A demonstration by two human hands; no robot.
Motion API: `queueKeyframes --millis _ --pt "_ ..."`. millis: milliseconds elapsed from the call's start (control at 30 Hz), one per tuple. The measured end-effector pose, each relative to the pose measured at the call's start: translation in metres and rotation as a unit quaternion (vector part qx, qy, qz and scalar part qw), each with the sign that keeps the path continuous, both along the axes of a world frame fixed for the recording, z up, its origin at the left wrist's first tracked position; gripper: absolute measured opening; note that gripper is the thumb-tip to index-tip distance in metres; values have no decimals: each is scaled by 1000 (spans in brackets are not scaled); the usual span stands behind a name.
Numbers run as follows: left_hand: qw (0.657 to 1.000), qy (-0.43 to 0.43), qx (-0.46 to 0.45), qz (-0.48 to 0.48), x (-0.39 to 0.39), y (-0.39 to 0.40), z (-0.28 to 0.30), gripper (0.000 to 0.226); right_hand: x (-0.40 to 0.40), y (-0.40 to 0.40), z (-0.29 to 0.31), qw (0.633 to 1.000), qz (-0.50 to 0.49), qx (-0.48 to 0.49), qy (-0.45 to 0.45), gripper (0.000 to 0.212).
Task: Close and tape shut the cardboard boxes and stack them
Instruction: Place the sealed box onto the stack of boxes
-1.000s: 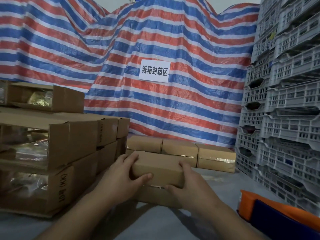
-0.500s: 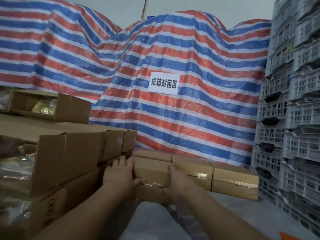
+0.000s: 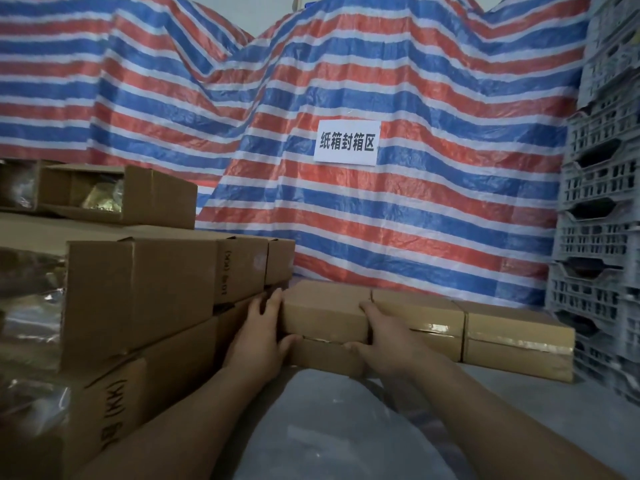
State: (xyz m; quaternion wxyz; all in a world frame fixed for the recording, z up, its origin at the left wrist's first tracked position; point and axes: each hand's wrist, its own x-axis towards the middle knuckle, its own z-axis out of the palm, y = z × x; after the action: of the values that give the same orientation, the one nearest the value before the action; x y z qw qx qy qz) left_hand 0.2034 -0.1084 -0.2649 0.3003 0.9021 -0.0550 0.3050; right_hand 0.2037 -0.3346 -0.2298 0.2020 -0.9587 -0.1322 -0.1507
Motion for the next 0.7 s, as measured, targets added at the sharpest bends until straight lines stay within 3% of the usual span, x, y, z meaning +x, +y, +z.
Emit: queueKeyframes --millis 233,467,600,700 --pt "1000 4 -5 20 -6 -1 -6 79 -5 6 2 1000 -13 -17 -2 86" --pt "995 31 43 85 -23 -13 3 84 -14 4 2 997 -68 -43 3 109" --pt "994 49 53 88 -41 -17 15 65 -36 0 3 992 -102 -56 -50 81" --pt "988 77 125 48 -67 -14 28 28 -61 1 10 989 -103 -66 -78 63"
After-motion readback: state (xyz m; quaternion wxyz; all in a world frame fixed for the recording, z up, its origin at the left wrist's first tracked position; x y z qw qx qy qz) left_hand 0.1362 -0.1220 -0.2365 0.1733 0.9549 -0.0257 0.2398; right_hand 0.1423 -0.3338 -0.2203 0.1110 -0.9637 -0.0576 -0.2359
